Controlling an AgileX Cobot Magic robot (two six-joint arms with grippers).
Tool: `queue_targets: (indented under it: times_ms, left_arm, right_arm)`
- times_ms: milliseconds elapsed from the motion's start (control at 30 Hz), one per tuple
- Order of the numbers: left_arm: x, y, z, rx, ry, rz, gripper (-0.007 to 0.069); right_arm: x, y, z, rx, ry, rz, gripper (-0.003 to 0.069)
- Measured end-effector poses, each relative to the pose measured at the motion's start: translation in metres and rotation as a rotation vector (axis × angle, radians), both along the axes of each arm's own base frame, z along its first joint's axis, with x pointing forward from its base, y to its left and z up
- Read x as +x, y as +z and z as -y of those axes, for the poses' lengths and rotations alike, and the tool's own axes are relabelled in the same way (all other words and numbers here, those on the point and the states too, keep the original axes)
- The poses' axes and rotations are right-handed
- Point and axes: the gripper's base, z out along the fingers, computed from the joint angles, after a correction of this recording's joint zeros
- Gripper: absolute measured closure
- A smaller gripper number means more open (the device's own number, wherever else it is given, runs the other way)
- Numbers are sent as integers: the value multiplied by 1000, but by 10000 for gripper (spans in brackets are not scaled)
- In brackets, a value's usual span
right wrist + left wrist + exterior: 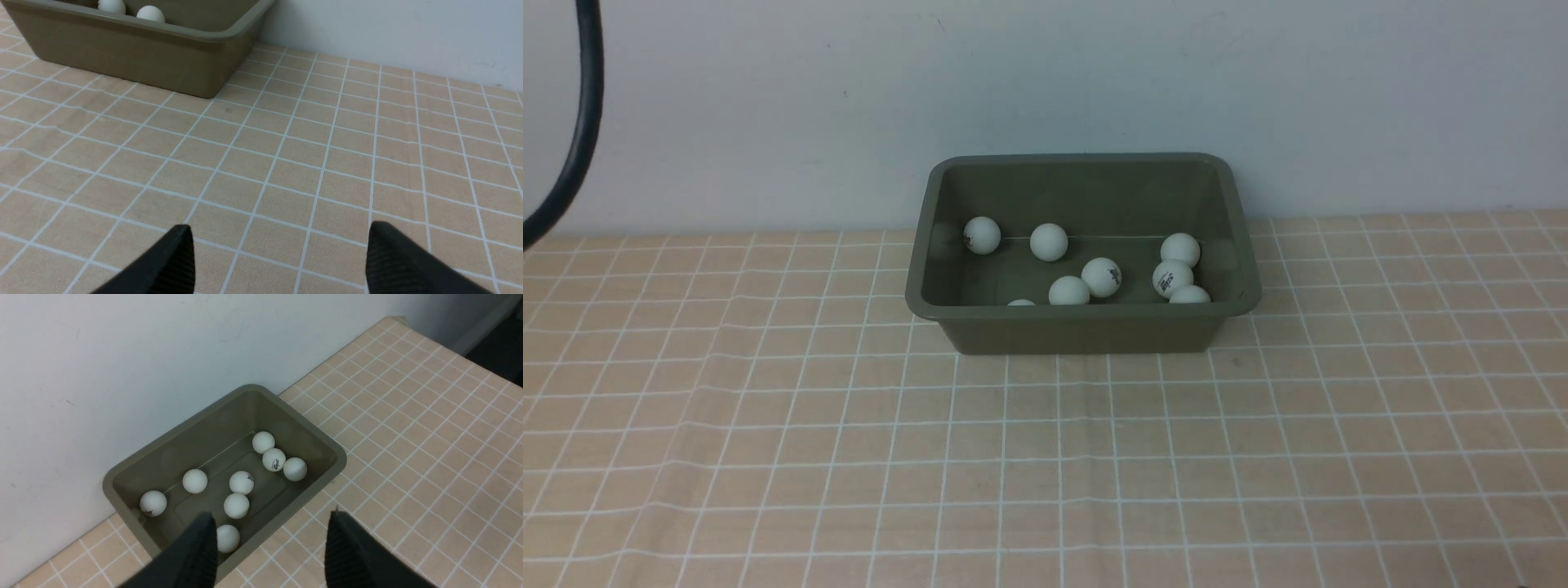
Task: Put the table tennis balls into the box on the light coffee tablecloth.
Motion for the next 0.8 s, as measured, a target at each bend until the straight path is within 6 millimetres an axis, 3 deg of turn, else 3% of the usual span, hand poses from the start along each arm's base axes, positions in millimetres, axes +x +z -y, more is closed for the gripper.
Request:
queue_targets:
  times_ms: [133, 267, 400, 500, 567, 600, 700, 733, 767, 800]
  left_arm:
    - [-3, 1, -2, 22, 10, 11, 327]
    - [-19, 9, -6, 45, 45, 44, 327]
    - [-77, 30, -18, 71, 146, 143, 327]
    - [-116, 29, -27, 74, 229, 185, 327]
    - [-133, 23, -32, 75, 275, 204, 327]
    - [-149, 10, -36, 78, 320, 218, 327]
    - [-163, -19, -43, 88, 390, 230, 327]
    - [-164, -42, -46, 101, 417, 199, 327]
    - [-164, -45, -46, 102, 418, 195, 327]
    - [-165, -74, -48, 112, 442, 156, 327]
  right_arm:
    - [0, 0, 0, 0, 0, 0, 147]
    - [0, 0, 0, 0, 0, 1, 147]
    - [0, 0, 0, 1, 0, 0, 147]
    - [0, 0, 0, 1, 0, 0, 147]
    - [0, 0, 0, 1, 0, 0, 147]
    - [0, 0, 0, 1, 0, 1, 147]
    - [0, 0, 0, 1, 0, 1, 147]
    - [0, 0, 0, 1, 0, 1, 147]
    - [0, 0, 0, 1, 0, 1, 147]
    - [0, 0, 0, 1, 0, 1, 147]
